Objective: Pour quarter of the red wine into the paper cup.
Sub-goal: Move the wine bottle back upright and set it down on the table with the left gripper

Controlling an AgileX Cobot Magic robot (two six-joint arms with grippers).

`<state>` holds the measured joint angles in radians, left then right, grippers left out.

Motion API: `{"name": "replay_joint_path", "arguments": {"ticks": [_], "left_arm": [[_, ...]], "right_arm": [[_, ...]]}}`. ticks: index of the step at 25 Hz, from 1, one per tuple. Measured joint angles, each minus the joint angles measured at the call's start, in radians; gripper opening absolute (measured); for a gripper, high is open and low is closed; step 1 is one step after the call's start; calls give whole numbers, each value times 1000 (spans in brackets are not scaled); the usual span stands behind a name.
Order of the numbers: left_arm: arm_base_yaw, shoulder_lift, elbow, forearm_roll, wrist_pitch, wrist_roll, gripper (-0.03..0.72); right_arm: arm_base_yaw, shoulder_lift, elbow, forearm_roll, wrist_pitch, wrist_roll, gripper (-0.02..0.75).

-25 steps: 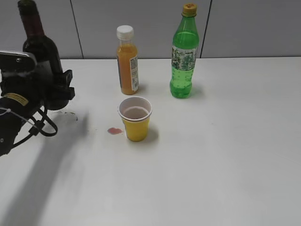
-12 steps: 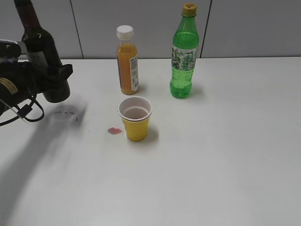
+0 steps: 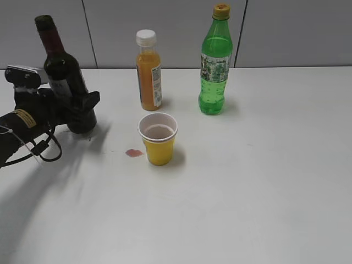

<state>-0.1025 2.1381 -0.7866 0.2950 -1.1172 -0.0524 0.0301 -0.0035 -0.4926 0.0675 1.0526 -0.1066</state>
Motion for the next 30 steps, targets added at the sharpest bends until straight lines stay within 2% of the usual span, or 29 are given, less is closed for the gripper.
{"name": "replay_joint_path", "arguments": {"ticks": [21,23,26,30], "left_arm": [[-1,46,-1,46,-26,29,531],[-1,46,-1,46,-44,29,562],[-1,33,-8,42,-85,29,660],[-1,4,15,41,-91,29,682]], "right_arm": [[0,0,0,1,0,0,585],[0,0,0,1,0,0,585],[0,0,0,1,0,0,585],[0,0,0,1,0,0,585]]}}
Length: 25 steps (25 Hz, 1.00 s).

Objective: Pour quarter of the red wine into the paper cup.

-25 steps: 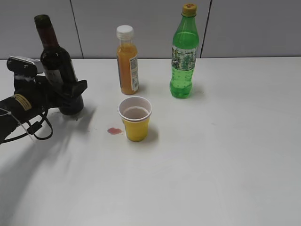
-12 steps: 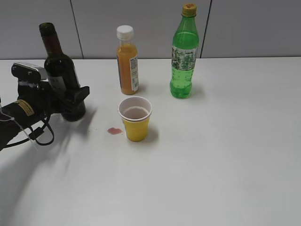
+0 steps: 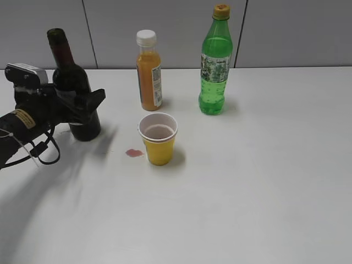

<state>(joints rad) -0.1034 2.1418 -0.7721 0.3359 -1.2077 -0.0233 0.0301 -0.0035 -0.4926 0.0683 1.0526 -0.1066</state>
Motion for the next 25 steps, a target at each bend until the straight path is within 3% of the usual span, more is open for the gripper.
{"name": "replay_joint_path", "arguments": {"ticks": [16,22,25], "left_arm": [[1,-296,367,-100,44,112,659],[1,-490,372,-160,408,127,639],[1,-613,301,-194,780,128,634]], "right_arm": [[0,0,0,0,0,0,585],[0,0,0,0,0,0,585],[0,0,0,0,0,0,585]]}}
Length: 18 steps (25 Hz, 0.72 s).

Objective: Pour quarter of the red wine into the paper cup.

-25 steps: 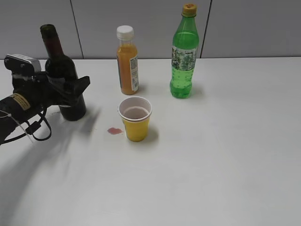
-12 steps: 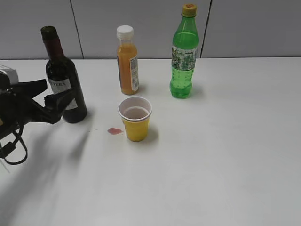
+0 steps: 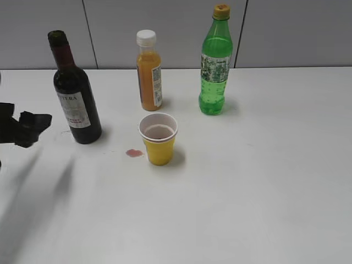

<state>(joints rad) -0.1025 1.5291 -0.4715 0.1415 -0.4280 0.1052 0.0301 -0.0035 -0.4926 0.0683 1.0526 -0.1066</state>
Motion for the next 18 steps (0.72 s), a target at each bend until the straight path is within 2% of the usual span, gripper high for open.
{"name": "replay_joint_path", "arguments": {"ticks": [4,10,15,18], "left_arm": [[1,-106,-164,-33,468,2,626],[2,-139,-495,-99,1181,2,605],[6,-141,-730,-118,1471,2,594],[46,-157,-785,-151,1596,3,592]], "right_arm": [[0,0,0,0,0,0,584],[0,0,0,0,0,0,583],[0,0,0,0,0,0,583],[0,0,0,0,0,0,582]]}}
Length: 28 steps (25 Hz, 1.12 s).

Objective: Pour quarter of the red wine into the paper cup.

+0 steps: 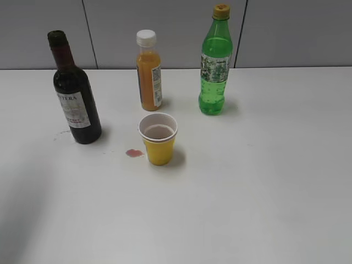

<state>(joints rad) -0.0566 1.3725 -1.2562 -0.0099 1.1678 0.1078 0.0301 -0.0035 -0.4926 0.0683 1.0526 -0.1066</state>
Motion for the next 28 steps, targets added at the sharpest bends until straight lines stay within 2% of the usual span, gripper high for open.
{"name": "replay_joint_path", "arguments": {"ticks": [5,10,14,20,28], "left_arm": [[99,-77,7,0,41,0,591],[104,-284,97,-10,45,5,591],[105,-449,225,-20,47,27,593],[105,-674,482,-67,23,31,594],[105,-918,688,-71,-24,32,591]], "right_arm": [[0,0,0,0,-1,0,582],[0,0,0,0,-1,0,582],[0,0,0,0,-1,0,582],[0,0,0,0,-1,0,582],[0,0,0,0,-1,0,581]]}}
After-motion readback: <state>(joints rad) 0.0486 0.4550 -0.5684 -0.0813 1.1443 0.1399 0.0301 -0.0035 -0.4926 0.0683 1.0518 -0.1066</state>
